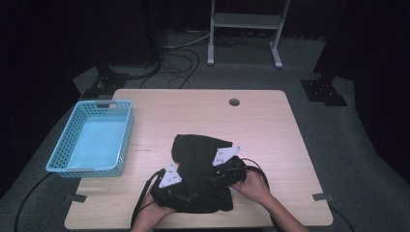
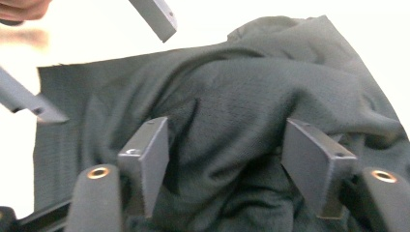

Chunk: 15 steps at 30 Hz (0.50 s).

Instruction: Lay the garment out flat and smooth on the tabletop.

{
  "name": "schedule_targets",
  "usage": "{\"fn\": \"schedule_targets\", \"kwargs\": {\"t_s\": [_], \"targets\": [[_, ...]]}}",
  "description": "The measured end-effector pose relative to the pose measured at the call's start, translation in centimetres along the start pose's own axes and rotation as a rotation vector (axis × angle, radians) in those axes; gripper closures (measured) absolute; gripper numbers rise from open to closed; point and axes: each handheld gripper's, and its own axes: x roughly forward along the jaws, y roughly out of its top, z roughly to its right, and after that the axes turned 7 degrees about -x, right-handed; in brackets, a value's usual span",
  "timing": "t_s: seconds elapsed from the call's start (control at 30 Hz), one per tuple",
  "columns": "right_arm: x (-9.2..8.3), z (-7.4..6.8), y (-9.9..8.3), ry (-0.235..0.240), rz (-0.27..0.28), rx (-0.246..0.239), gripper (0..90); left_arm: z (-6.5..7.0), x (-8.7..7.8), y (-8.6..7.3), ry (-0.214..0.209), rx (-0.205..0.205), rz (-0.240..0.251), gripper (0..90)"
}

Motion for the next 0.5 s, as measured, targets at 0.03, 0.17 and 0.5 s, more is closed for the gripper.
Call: {"fn": "schedule_targets", "kwargs": {"t_s": [0.03, 0.17, 0.5], "targets": [[0.3, 0.1, -0.1, 0.002, -0.008, -0.006, 45.5, 0.0, 0.1, 0.0, -0.004, 0.002, -0.003, 2.6], [0.8, 0.8, -0.6, 0.038, 0.0, 0.006, 71.7, -0.1, 0.7, -0.2, -0.019, -0.003, -0.025, 2.6], [-1.4, 0.8, -1.3, 0.029, 0.061, 0.058, 79.1, -0.2, 1.4, -0.5, -0.025, -0.006, -0.071, 2.6]]}}
